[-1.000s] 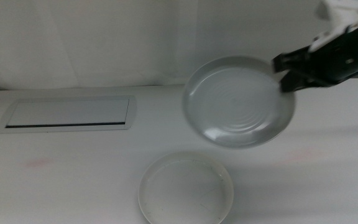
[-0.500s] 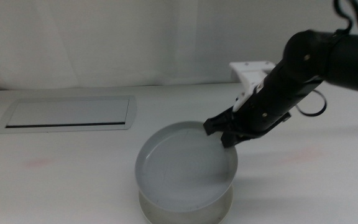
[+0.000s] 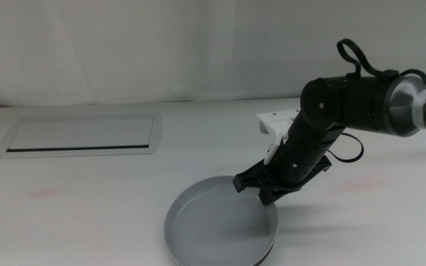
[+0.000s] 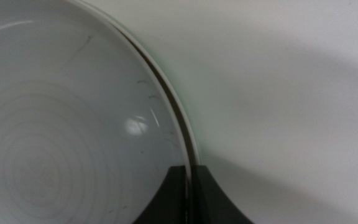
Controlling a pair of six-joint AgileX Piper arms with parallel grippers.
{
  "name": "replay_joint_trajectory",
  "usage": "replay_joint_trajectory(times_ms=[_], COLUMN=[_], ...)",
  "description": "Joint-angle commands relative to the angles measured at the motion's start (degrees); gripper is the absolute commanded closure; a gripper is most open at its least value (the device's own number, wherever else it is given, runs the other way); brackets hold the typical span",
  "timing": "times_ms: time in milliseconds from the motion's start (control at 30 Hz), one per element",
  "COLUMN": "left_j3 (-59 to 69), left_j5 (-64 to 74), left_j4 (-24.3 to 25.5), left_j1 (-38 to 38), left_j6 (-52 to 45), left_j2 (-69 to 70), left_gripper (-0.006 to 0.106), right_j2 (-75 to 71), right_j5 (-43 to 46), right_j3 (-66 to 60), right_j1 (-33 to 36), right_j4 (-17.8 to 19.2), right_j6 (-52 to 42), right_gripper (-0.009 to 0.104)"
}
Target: Stack the three bowls on top of each other.
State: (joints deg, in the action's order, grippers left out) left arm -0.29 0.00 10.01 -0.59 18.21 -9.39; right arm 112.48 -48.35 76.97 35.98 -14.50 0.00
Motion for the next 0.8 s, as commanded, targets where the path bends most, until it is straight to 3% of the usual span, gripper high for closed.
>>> replay_joint_trajectory(times_ms=[0,200,233,300,467,500,700,767], left_j3=[2.14,2.14,2.14,2.14,2.14,2.14,2.14,2.14], left_j5=[-0.90,-0.90,-0.90,-0.90,-0.90,-0.90,-0.90,-0.90], left_j4=[0.03,0.03,0.03,0.03,0.03,0.03,0.03,0.03], left_j1=[-0.09,-0.09,-0.09,-0.09,-0.09,-0.09,-0.09,-0.09], left_j6=[0.48,0.48,0.48,0.48,0.48,0.48,0.48,0.48], left_j2=[0.18,0.18,0.18,0.18,0.18,0.18,0.18,0.18], left_gripper=[0.103,0.103,0.103,0.103,0.103,0.103,0.103,0.103], right_j2=[0.68,0.68,0.68,0.68,0.58,0.58,-0.35,-1.94], right_j5=[0.33,0.38,0.62,0.81,0.81,0.90,0.42,0.49], right_j3=[-0.01,-0.01,-0.01,-0.01,0.09,0.09,0.33,0.73], right_j1=[0.52,0.77,0.77,0.77,0.77,0.77,0.77,0.53], right_j4=[0.53,0.76,0.97,0.97,1.62,1.96,5.60,8.54], right_j6=[0.00,0.00,-0.34,-0.34,-0.34,-0.49,-0.35,1.13], right_gripper=[0.098,0.098,0.083,0.067,-0.001,-0.008,-0.008,-0.008])
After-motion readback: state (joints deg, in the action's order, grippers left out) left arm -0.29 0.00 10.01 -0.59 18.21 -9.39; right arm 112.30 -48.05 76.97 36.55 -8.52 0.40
